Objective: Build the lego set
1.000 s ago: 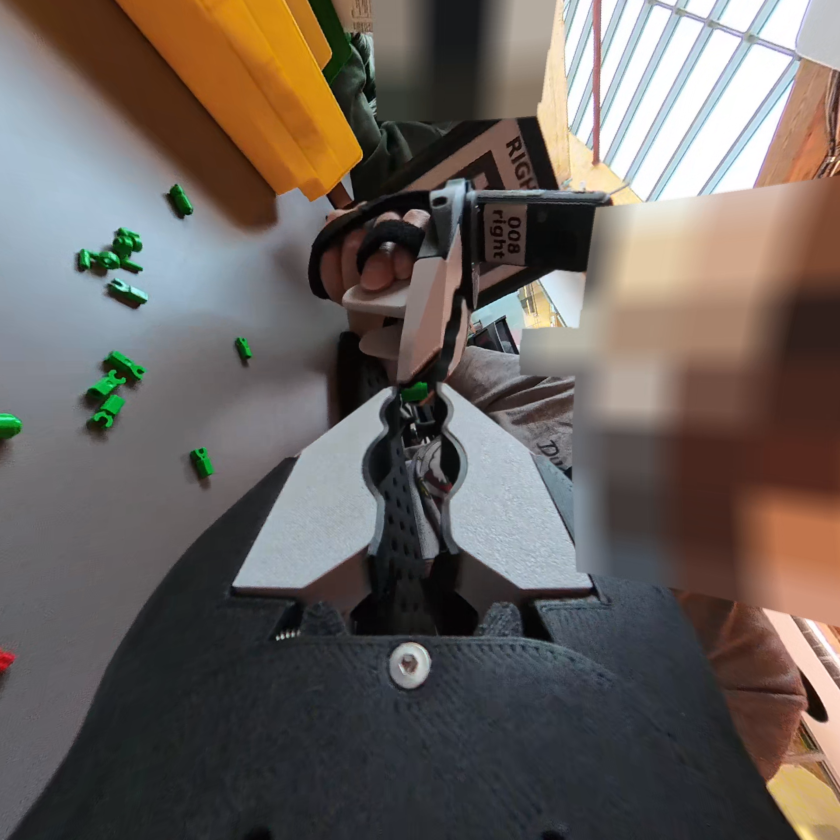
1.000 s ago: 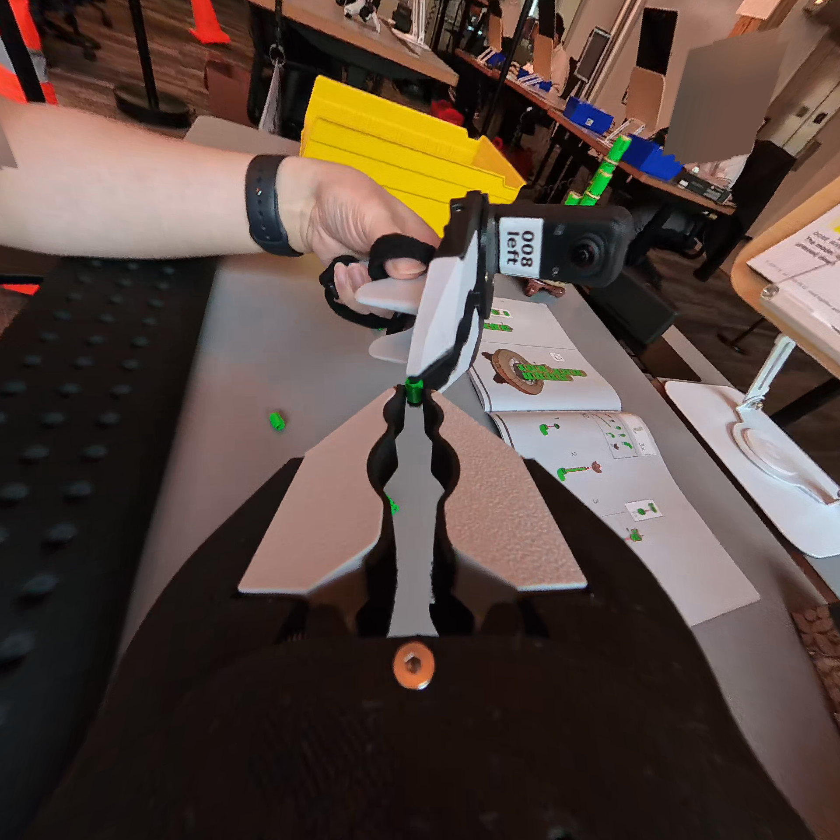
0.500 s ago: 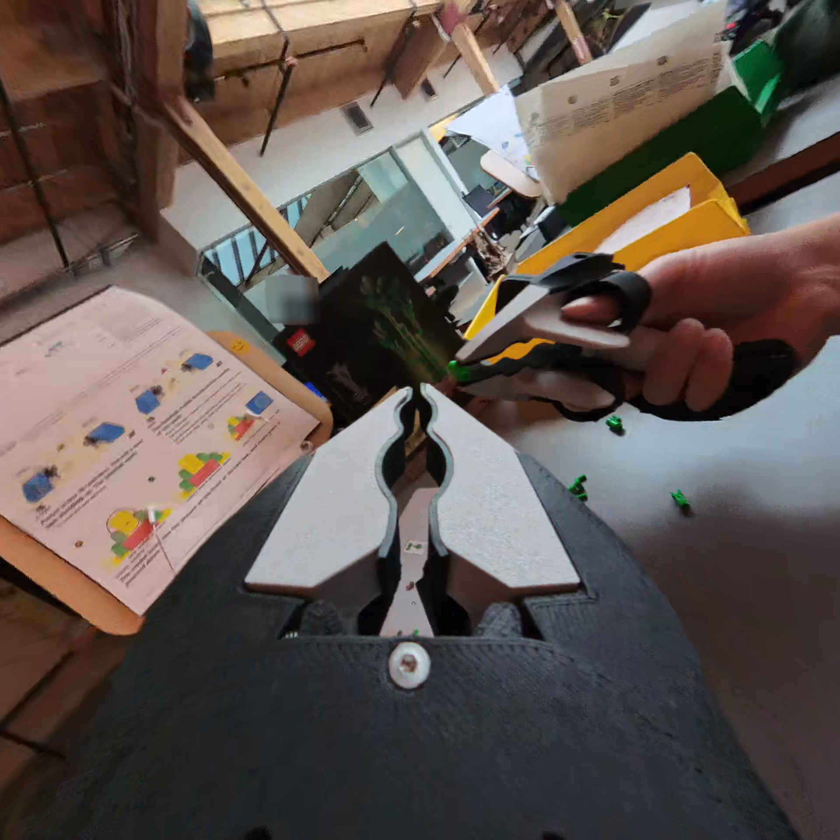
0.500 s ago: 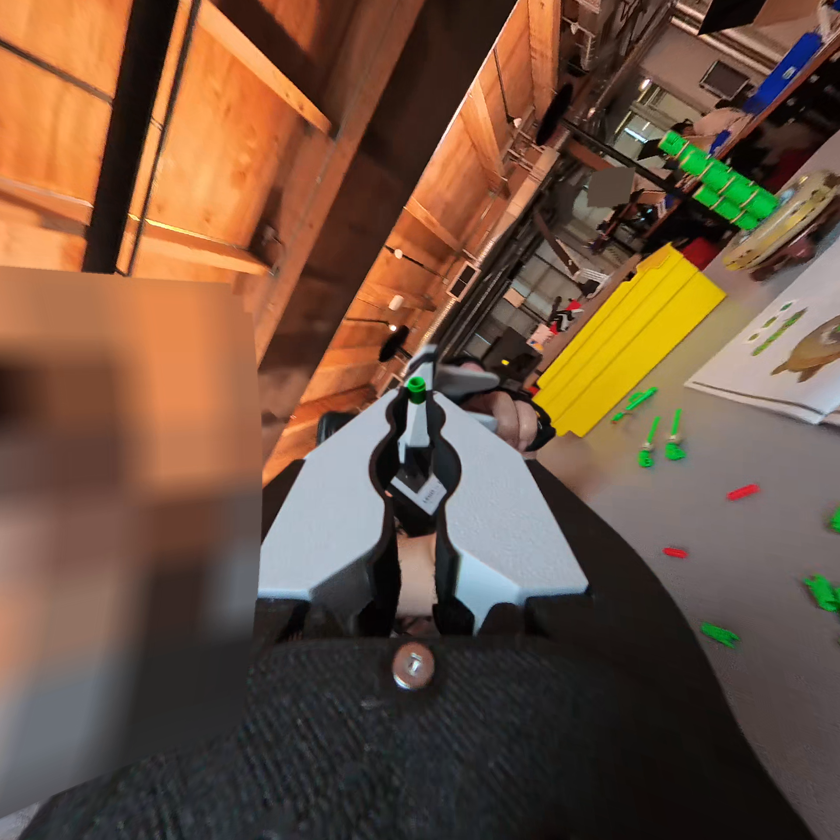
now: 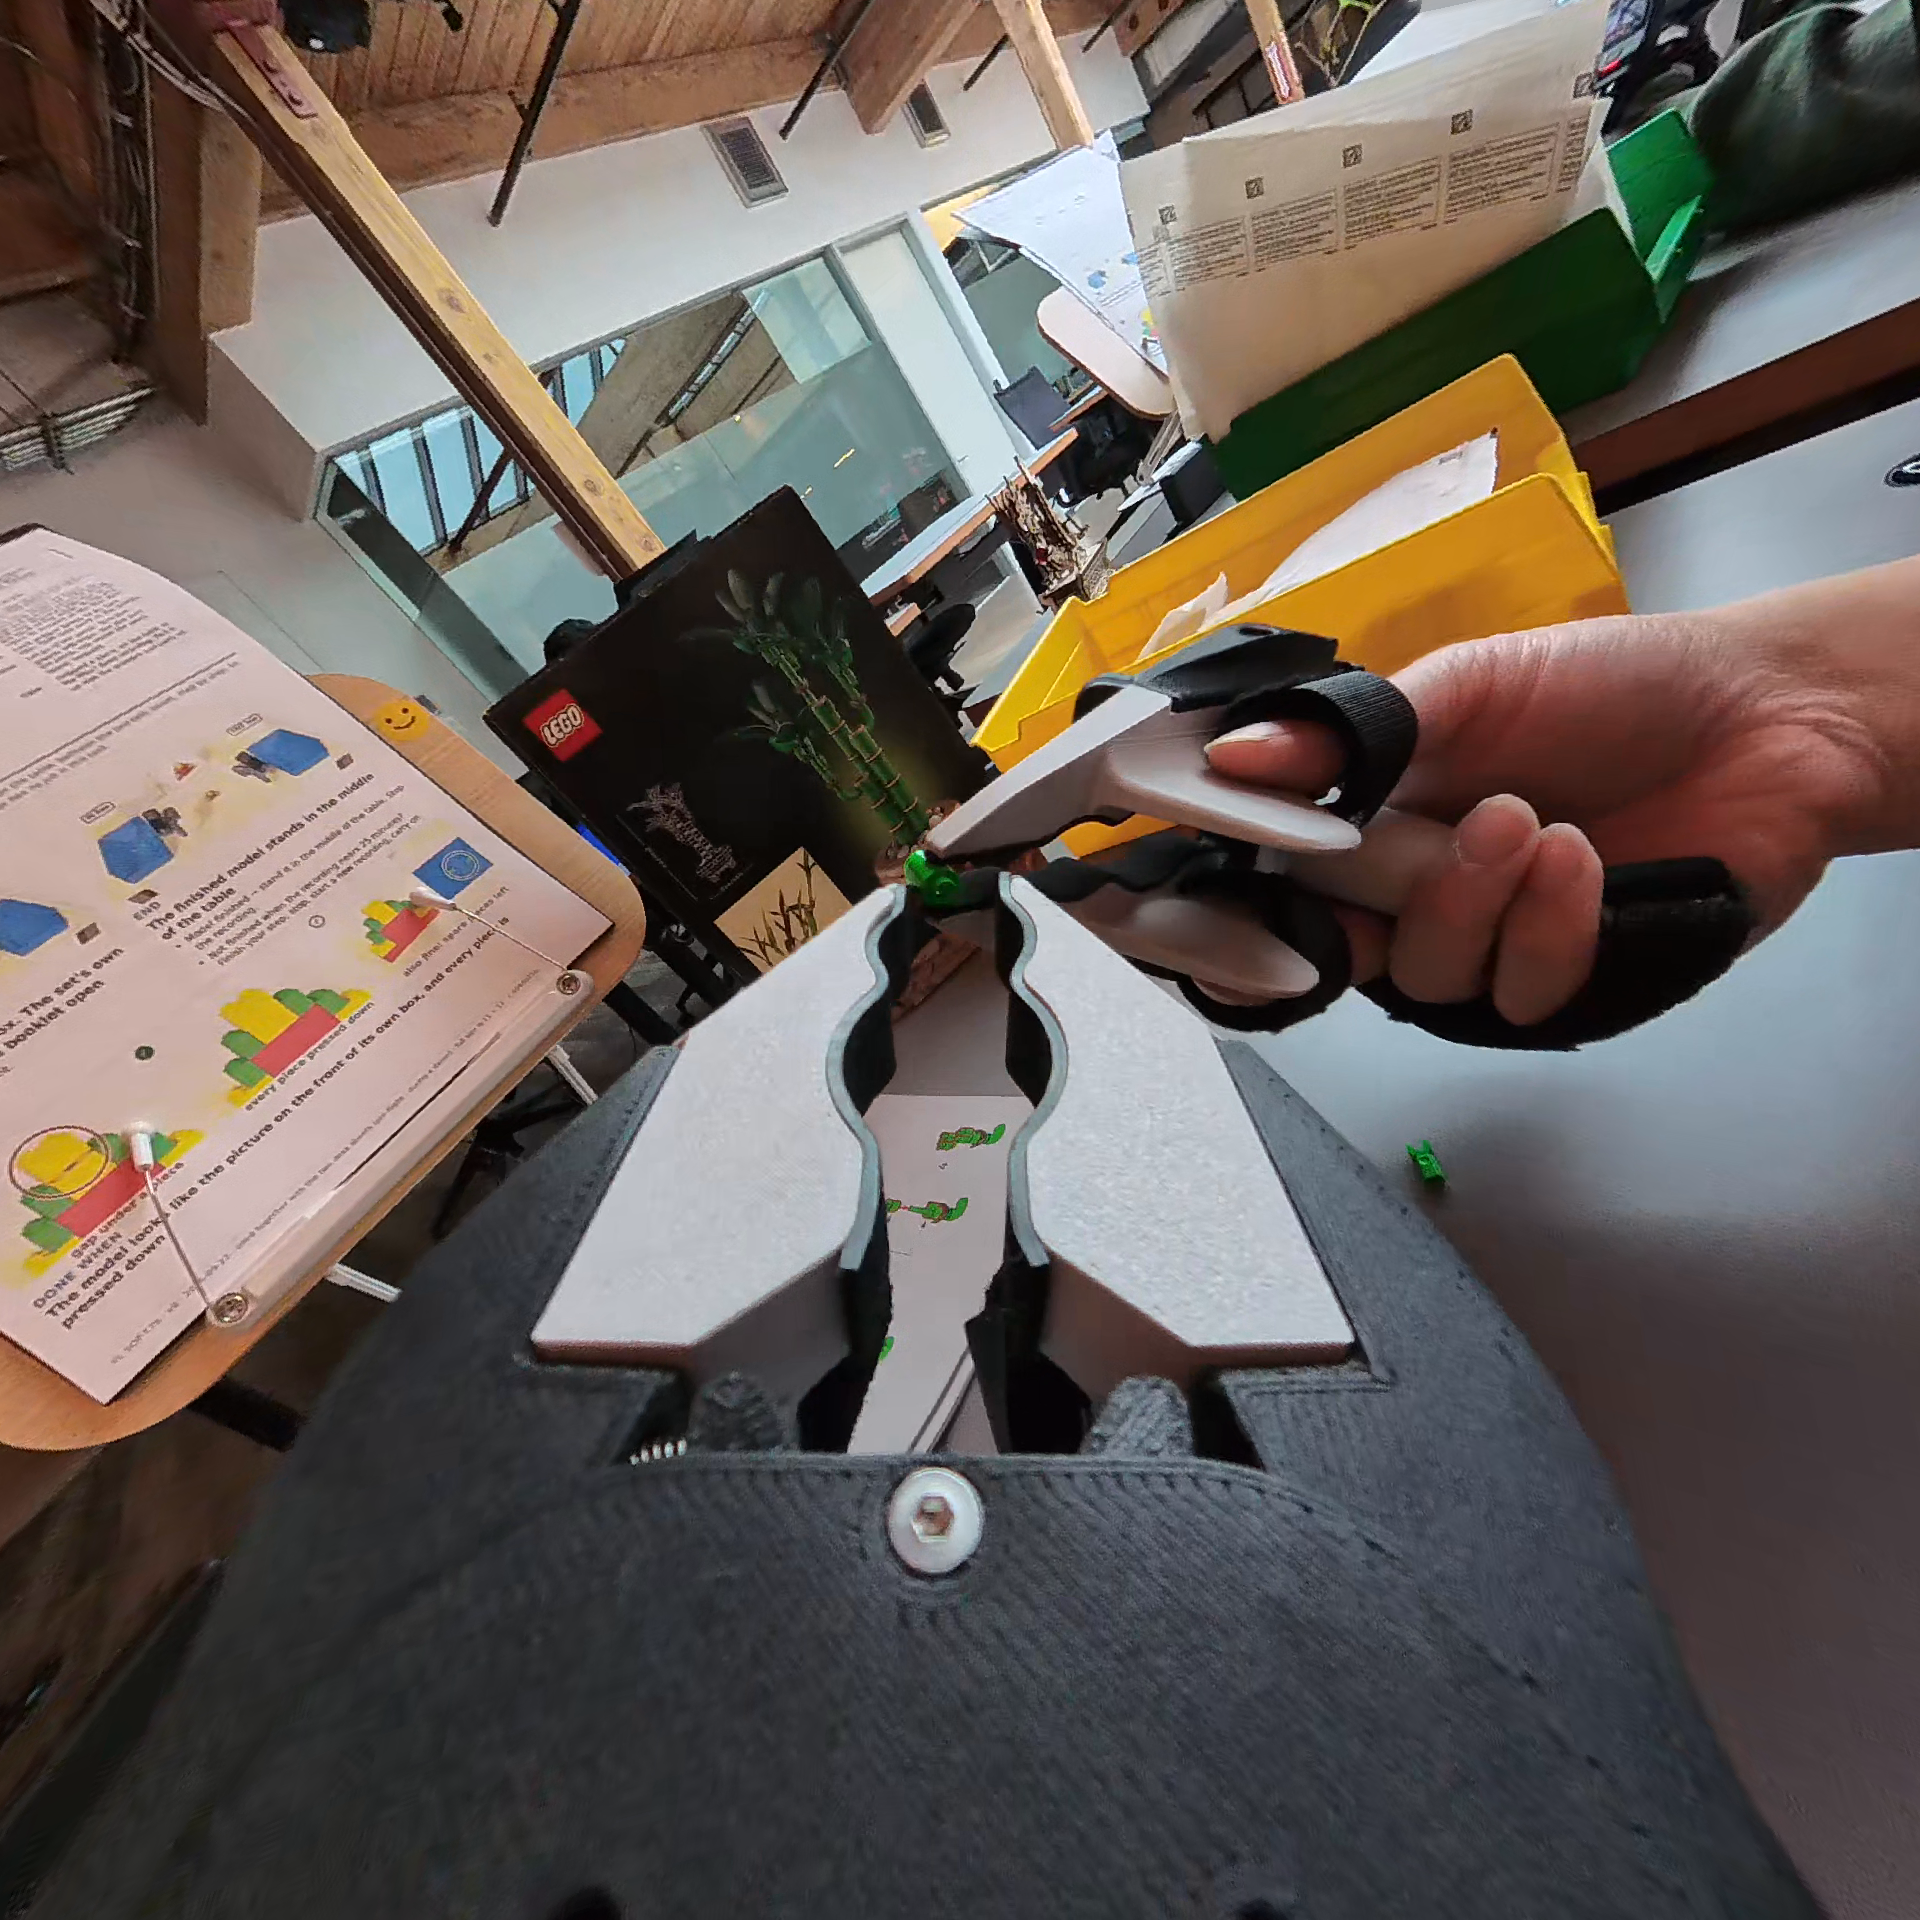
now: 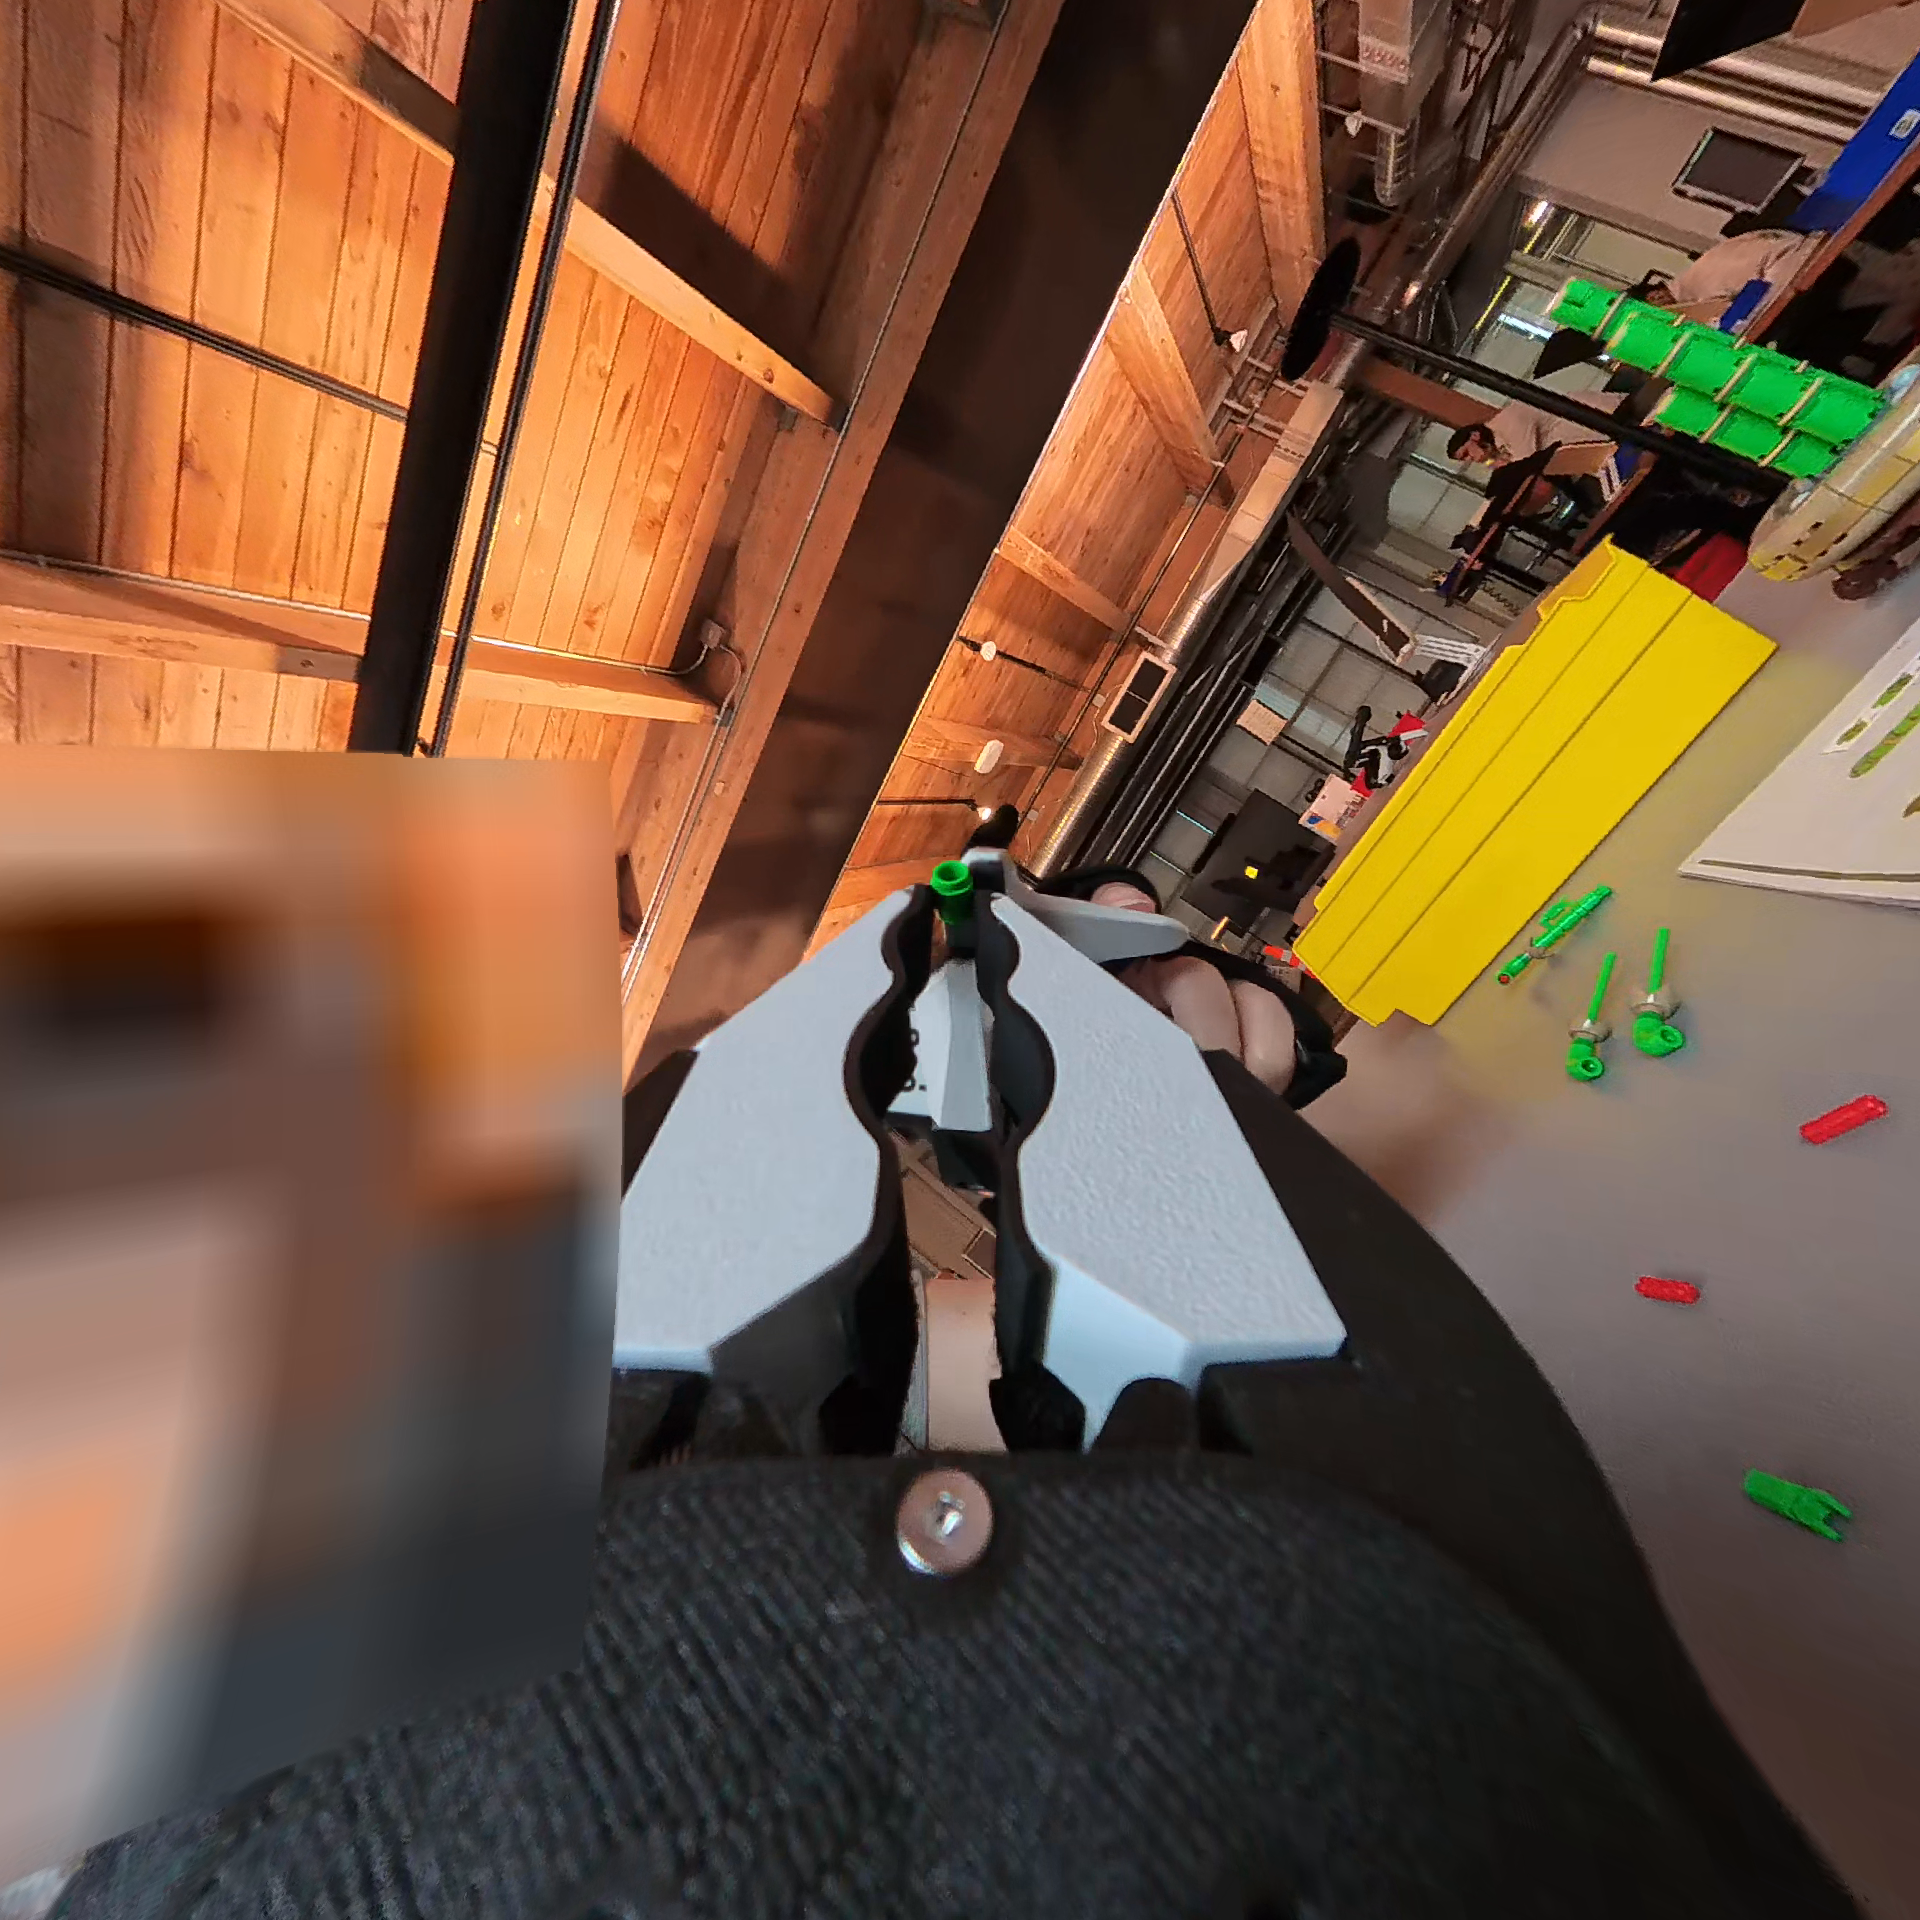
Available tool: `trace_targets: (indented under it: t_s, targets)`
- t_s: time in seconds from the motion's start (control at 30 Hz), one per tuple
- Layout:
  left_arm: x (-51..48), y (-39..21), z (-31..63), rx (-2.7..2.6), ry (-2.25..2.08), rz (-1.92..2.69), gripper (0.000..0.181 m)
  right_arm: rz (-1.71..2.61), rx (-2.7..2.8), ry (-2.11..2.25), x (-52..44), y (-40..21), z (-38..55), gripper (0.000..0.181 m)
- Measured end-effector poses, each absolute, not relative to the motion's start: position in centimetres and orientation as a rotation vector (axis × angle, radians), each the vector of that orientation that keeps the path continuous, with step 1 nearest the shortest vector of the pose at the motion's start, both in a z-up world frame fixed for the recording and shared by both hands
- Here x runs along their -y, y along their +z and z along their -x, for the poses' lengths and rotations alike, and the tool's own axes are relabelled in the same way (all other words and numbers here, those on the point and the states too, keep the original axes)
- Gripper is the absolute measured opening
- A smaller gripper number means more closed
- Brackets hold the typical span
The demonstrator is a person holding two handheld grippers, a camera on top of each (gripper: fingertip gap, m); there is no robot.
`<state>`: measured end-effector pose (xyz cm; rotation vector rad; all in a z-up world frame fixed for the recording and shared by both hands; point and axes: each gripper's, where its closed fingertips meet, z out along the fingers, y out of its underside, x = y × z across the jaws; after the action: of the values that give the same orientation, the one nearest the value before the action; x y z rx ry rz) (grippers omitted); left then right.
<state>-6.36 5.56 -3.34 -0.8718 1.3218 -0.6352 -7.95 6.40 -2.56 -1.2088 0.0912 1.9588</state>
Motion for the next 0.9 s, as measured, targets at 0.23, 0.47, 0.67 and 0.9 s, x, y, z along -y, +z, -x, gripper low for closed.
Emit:
trace_targets:
  t_s: [0.23,0.47,0.67,0.9]
  targets:
    - [-6.0,-3.1,6.6,-1.288,-0.608,0.876,0.009,1.195,-0.128,1.955,-6.7,-2.8,7.6,0.004]
    - [-6.1,-3.5,6.5,-1.303,-0.579,0.880,0.005,1.214,-0.124,1.940,-6.8,-3.1,7.7,0.004]
    - [-6.2,-3.7,6.6,-1.313,-0.537,0.873,0.006,1.230,-0.139,1.945,-6.9,-3.4,7.7,0.004]
    - [-6.2,-4.1,6.5,-1.343,-0.533,0.885,0.005,1.306,-0.130,1.966,-6.9,-3.7,7.7,0.005]
